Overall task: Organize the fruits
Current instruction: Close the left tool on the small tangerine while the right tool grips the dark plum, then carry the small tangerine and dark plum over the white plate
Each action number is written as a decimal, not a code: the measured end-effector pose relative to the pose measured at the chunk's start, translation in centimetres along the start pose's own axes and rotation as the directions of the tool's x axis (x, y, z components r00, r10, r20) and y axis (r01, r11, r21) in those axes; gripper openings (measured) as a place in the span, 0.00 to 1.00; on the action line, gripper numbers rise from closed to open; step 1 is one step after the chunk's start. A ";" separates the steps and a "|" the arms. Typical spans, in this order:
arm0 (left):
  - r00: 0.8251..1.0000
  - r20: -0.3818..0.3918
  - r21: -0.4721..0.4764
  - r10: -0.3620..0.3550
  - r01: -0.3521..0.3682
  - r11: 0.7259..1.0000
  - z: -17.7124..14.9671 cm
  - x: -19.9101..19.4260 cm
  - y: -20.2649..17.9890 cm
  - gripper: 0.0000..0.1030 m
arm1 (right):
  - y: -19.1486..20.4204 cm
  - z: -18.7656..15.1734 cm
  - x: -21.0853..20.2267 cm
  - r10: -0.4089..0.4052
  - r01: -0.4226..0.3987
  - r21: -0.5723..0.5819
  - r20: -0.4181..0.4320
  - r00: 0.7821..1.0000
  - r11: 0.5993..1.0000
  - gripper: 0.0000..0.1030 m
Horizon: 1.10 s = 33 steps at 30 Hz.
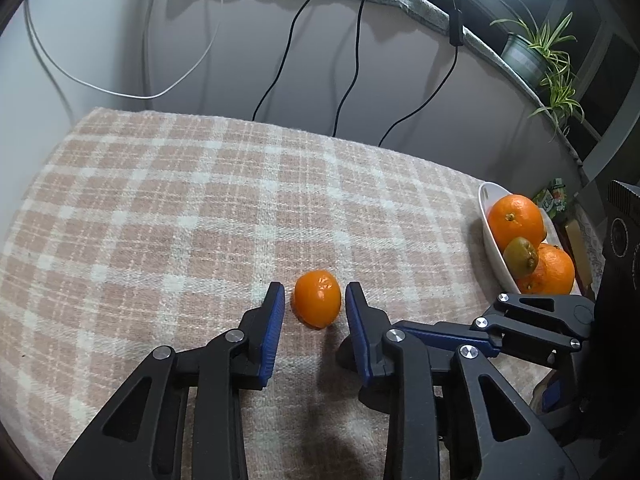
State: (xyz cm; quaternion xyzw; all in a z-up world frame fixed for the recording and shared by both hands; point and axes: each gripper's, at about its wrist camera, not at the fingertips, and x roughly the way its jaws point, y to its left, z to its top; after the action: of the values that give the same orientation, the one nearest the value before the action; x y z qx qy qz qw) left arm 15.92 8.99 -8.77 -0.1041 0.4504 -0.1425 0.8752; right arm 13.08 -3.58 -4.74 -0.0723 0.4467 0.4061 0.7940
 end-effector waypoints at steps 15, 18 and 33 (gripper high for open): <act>1.000 -0.006 -0.006 -0.010 0.010 1.000 0.3 0.2 0.2 0.21 | 0.5 0.4 0.9 -0.057 0.057 -0.046 -0.011 0.998 0.997 0.23; 1.000 -0.002 -0.015 -0.009 0.009 1.000 0.2 0.0 0.4 0.21 | 0.1 0.4 1.1 -0.063 0.062 -0.039 -0.016 0.998 0.997 0.23; 0.999 0.031 -0.054 0.010 -0.009 0.999 -0.3 -1.7 1.7 0.20 | -0.1 0.6 1.1 -0.062 0.062 -0.048 -0.005 0.998 0.997 0.20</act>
State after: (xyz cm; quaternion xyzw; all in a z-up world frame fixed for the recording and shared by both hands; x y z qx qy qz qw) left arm 15.02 11.20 -8.17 -0.1276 0.4407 -0.1245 0.8798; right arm 13.81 -2.73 -5.29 -0.1065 0.4368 0.3916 0.8028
